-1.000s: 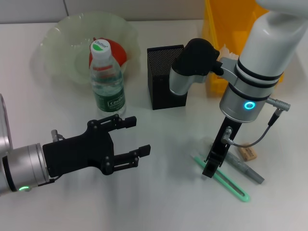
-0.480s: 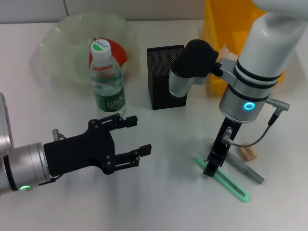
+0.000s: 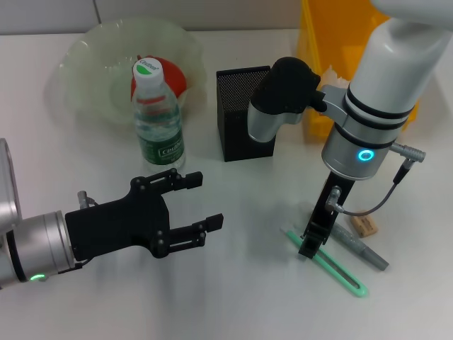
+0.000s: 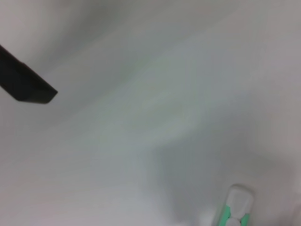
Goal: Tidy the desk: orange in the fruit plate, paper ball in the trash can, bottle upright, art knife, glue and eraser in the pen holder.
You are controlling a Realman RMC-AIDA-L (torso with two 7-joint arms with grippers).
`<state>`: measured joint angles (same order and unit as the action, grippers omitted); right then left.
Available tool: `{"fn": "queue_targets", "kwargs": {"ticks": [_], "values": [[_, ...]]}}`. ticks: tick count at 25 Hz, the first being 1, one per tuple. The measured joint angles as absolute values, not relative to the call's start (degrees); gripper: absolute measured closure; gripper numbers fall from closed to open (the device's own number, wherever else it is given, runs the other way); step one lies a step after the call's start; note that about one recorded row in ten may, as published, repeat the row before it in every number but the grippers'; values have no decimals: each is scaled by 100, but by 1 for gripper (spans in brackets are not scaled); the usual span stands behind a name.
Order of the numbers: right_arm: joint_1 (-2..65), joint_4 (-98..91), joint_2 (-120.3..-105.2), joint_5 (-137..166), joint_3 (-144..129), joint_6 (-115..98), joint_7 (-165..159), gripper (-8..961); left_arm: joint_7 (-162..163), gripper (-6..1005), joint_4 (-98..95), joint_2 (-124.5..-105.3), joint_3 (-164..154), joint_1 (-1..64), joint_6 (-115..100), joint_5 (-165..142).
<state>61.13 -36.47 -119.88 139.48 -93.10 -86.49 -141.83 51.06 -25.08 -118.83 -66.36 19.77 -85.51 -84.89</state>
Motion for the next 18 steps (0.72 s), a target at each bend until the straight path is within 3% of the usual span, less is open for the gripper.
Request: {"fn": "queue_targets", "kwargs": {"ticks": [15,18], "values": [[6128,-3701,-11987,13771,-9771,-8563,-14183,593,5106,248,-2514,-11882,-6635,2007,-8512,-8471],[6127,-3705,-11987,13736,-9829,-8534,-14184,648,5106,248,-2508,-11882,-6636,2017,-8500,-8472]]}}
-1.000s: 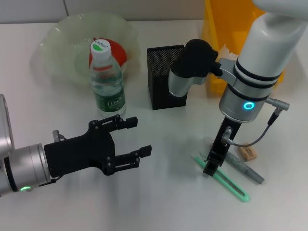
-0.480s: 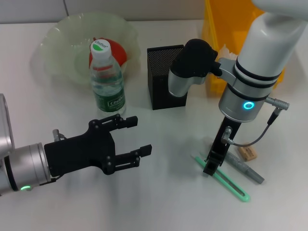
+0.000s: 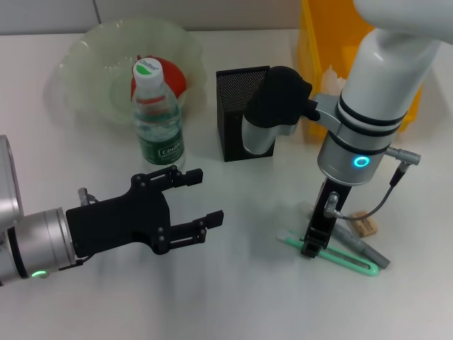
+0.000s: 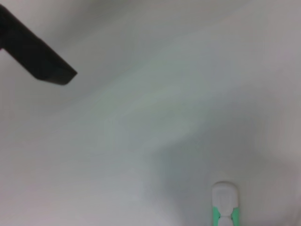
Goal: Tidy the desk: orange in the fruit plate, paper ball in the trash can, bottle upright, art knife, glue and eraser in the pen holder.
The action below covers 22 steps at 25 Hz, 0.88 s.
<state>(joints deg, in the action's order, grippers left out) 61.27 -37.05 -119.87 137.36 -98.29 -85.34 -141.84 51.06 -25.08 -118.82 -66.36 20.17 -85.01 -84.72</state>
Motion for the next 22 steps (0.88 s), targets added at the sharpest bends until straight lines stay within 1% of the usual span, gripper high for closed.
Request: {"fn": "queue_targets", "kwargs": {"ticks": [3,8,16,22], "values": [[6126,-3705,-11988,13731,-9831,-8520,-14185,703,5106,248,-2480,-11882,-6635,2030,-8496,-8472],[6123,-3713,-11989,13728,-9829,-8518,-14185,732,5106,248,-2472,-11882,-6635,2035,-8493,-8468],[5728,-4335,-11988,13726,-9795,-8538,-14211,734,5107,248,-2470,-11882,-6635,2031,-8490,-8436],[5688,-4286,-11986,13737,-9816,-8543,-14214,736,5106,248,-2470,-11882,-6635,2042,-8490,-8419]]}}
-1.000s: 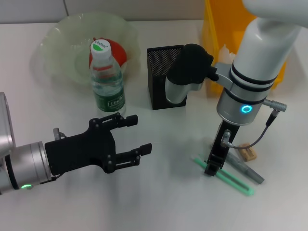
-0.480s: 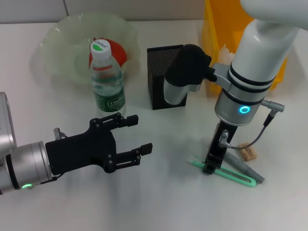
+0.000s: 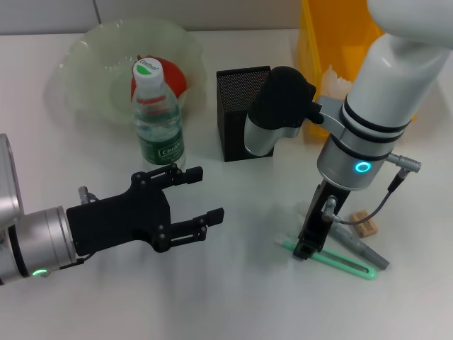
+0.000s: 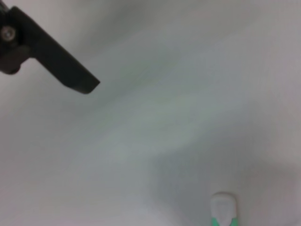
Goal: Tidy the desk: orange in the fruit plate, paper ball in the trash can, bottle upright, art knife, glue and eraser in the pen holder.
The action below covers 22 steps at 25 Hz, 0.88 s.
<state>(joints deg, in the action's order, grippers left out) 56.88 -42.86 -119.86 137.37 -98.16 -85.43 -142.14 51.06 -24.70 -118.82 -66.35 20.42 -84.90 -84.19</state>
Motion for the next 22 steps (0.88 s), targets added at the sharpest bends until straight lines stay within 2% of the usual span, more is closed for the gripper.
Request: {"fn": "queue_targets", "kwargs": {"ticks": [18,22], "values": [[5667,-4488,-11989,13731,-9830,-8568,-14218,770,5044,248,-2470,-11883,-6629,2026,-8491,-8417],[5315,-5222,-11959,13731,-9729,-8775,-14232,770,5038,248,-2470,-11883,-6626,2004,-8491,-8379]]}}
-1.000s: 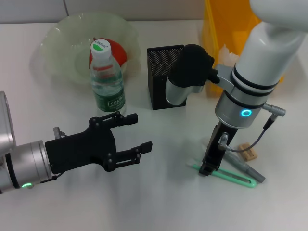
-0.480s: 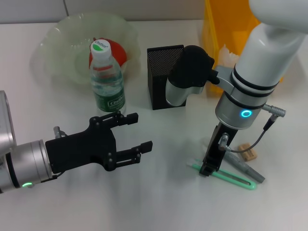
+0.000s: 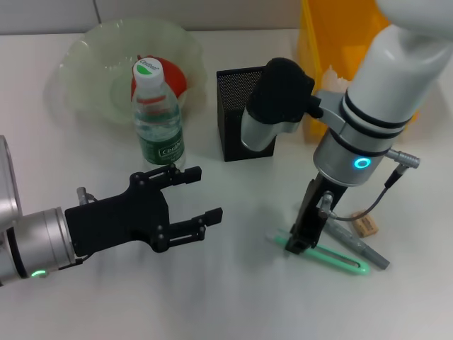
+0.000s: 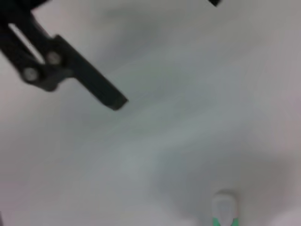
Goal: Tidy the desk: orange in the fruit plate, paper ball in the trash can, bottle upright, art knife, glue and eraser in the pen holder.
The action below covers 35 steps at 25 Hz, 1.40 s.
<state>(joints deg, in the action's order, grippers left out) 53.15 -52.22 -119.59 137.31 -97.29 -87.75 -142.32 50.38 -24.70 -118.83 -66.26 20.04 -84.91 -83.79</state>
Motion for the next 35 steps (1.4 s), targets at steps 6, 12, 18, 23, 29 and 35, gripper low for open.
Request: {"fn": "queue_targets", "kwargs": {"ticks": [6,12,18,23,29,35], "values": [[4499,-6694,-11927,13759,-9269,-8971,-14224,769,5036,248,-2470,-11883,-6627,1995,-8491,-8288],[3501,-8296,-11929,13532,-8204,-8944,-13899,769,5036,248,-2469,-11883,-6627,1996,-8490,-8278],[2582,-8440,-11930,11516,-6818,-8278,-12541,769,5036,248,-2461,-11882,-6627,2019,-8490,-8277],[2303,-6745,-11925,8946,-5875,-8182,-10404,768,5036,248,-2461,-11883,-6626,2042,-8489,-8262],[2582,-4533,-11907,7379,-5542,-8331,-8223,768,5036,248,-2461,-11884,-6626,2053,-8430,-8200],[3274,-2824,-11939,7309,-5542,-8241,-6329,768,5036,248,-2461,-11900,-6644,2087,-8418,-8191]]}}
